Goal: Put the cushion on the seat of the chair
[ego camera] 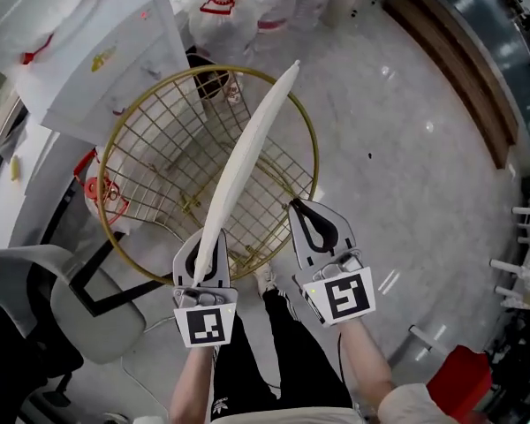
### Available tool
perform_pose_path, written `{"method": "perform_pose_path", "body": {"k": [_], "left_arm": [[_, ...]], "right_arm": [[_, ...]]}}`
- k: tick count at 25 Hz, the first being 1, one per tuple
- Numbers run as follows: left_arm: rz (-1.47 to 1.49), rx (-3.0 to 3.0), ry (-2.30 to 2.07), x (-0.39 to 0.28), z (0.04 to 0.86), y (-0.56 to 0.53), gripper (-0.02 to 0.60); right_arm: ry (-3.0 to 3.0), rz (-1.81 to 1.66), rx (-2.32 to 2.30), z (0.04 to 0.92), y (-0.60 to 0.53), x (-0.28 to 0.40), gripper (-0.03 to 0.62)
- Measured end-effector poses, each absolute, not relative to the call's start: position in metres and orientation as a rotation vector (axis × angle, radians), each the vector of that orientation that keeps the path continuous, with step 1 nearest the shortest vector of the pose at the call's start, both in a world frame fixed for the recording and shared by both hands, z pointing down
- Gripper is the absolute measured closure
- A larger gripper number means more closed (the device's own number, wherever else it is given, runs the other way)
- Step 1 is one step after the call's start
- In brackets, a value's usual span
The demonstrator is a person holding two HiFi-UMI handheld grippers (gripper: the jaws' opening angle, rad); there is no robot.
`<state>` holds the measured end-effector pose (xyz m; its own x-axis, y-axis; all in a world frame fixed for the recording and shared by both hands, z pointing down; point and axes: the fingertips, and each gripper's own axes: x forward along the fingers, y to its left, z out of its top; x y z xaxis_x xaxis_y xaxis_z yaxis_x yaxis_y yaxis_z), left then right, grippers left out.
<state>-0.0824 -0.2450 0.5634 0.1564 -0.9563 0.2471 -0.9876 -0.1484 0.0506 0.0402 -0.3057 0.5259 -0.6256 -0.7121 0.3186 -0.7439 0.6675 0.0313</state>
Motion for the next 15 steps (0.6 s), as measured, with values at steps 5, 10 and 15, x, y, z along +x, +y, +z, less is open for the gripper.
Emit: {"method": "perform_pose_path", "body": {"k": [5, 10, 15], "left_arm": [[0.232, 2.175, -1.87, -0.075, 0.606, -0.232, 0.531], [0.258, 2.186, -1.813, -0.072, 0.634, -0.226, 0.531], [0.237, 2.177, -1.788, -0.074, 0.639, -0.226, 0.531]], "right_arm": [[-2.588, 0.206, 1.098, 0.555, -0.297, 0.032, 0.571], [-2.573, 0.204, 1.04, 0.576, -0.293, 0.03, 0.571], [-2.578, 0.24, 1.02, 0.584, -0.291, 0.031, 0.571]]}}
